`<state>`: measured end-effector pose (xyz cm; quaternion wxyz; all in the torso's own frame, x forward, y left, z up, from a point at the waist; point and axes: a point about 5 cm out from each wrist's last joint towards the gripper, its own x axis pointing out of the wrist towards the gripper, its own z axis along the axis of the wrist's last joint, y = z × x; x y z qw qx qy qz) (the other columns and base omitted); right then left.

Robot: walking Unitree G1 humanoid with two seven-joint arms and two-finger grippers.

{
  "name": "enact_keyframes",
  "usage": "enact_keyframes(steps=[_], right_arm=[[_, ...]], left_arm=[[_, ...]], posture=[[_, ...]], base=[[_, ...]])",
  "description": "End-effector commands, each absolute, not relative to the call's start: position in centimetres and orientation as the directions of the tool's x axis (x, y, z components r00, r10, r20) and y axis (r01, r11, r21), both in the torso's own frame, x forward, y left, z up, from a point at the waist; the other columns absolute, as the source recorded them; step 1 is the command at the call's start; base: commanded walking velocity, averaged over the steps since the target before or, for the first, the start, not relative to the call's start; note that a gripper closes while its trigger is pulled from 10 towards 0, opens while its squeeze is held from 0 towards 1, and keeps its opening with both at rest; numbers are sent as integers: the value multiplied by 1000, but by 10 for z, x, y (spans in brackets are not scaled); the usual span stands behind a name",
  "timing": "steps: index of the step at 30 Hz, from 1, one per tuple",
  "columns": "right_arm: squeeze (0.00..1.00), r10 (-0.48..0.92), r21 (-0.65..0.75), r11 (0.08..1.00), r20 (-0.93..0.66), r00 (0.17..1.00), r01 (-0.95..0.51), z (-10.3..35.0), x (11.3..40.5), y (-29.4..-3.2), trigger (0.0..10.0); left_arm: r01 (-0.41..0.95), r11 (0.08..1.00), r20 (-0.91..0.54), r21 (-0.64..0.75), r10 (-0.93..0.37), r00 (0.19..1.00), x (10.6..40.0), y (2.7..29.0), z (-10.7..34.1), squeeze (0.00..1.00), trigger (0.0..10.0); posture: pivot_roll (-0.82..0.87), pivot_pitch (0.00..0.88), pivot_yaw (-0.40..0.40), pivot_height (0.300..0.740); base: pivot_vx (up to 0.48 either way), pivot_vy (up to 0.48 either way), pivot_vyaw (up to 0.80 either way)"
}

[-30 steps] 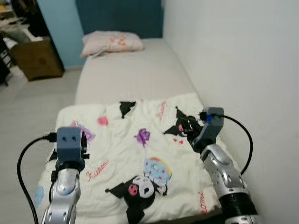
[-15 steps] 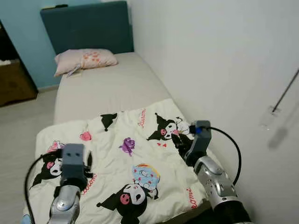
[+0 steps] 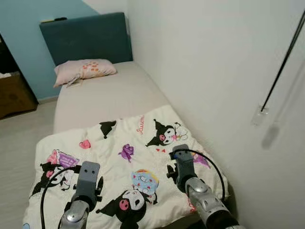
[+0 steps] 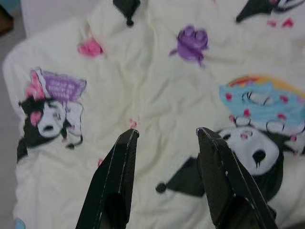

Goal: Clean up the room

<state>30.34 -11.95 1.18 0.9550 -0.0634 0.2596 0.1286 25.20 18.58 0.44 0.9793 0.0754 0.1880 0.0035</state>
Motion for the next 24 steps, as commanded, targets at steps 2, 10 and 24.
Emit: enact_keyframes(steps=[2, 10, 24], right_arm=[[0, 228, -32, 955, -552, 802, -294, -1, 294, -112, 10000], [0, 232, -53, 948, -558, 797, -314, -7, 289, -111, 10000], [0, 280, -45, 934, -520, 807, -353, -2, 293, -106, 10000]], left_arm=[[2, 991, -380, 136, 50, 924, 247, 184, -3, 0, 10000], [22, 992, -367, 125, 25, 930, 247, 172, -7, 0, 10000], [-13, 995, -316, 97, 43, 948, 247, 167, -3, 0, 10000]], posture=[[24, 42, 32, 740], [21, 48, 31, 740], [17, 47, 19, 740]], base=[[0, 0, 0], [0, 0, 0], [0, 0, 0]])
